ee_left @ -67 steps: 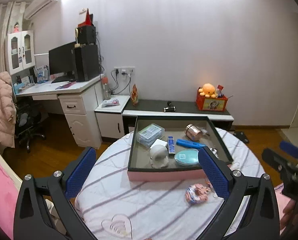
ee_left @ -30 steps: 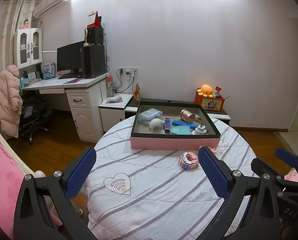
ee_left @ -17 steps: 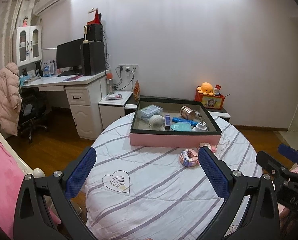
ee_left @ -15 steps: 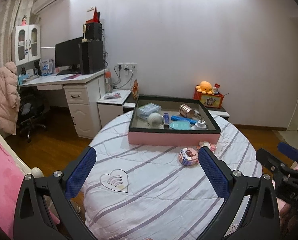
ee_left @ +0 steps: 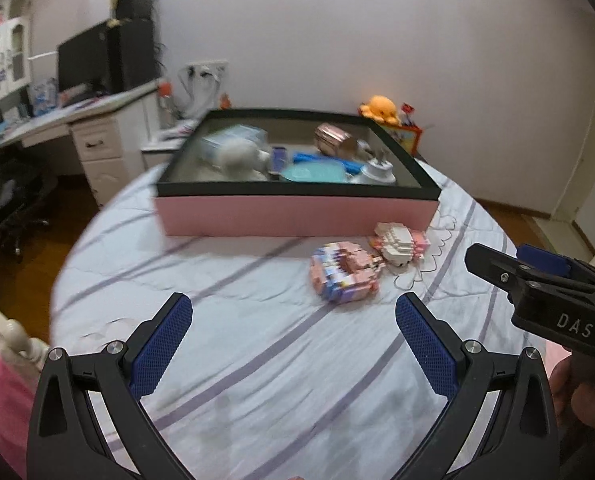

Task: Organize rigid objects
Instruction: 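Grasp pastel block figure with left tool while right grasps white-pink block figure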

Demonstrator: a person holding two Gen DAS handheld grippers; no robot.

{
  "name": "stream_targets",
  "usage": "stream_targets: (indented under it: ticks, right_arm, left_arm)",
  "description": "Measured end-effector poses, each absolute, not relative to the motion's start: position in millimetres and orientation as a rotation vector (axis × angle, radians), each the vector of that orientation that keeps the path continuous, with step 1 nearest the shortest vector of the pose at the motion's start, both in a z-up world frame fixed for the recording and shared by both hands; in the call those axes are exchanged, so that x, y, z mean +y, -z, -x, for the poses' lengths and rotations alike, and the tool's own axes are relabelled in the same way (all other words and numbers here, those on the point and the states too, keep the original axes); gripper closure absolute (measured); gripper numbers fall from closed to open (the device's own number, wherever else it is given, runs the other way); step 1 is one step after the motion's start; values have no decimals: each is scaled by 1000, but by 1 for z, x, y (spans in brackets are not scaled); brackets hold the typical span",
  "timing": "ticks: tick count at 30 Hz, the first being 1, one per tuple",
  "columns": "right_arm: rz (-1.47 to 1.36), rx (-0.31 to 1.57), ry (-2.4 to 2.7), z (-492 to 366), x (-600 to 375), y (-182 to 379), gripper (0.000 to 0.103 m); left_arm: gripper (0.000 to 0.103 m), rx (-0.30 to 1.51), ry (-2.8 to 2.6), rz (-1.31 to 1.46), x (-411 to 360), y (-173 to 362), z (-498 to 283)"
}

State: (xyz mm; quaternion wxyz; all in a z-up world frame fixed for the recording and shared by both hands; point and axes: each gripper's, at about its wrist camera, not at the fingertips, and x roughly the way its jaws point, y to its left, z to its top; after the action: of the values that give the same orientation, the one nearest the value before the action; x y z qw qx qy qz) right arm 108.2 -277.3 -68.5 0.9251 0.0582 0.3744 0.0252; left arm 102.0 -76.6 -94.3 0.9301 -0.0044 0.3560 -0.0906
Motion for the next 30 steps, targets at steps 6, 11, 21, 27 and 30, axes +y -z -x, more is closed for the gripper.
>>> stream_targets:
  ticks: [6,11,21,27,30]
  right_arm:
    - [-166,790,-22,-127,-298,79,13]
    - [-156,822,-43,-147,-297,88,13]
    - [-170,899,-104,-188,-265,112,13]
    - [-129,914,-57,-199,-253,124,13]
    - [-118,903,-58,-199,-252,124,19]
  left_arm:
    - [0,807,217,-24,-106,119,-148]
    - [1,921,209,8,-107,141,-180]
    - [46,891,218,25,-81,136,-179]
    - [41,892,225,1,-82,136,-183]
    - [41,893,229,-19,-86,138,-187]
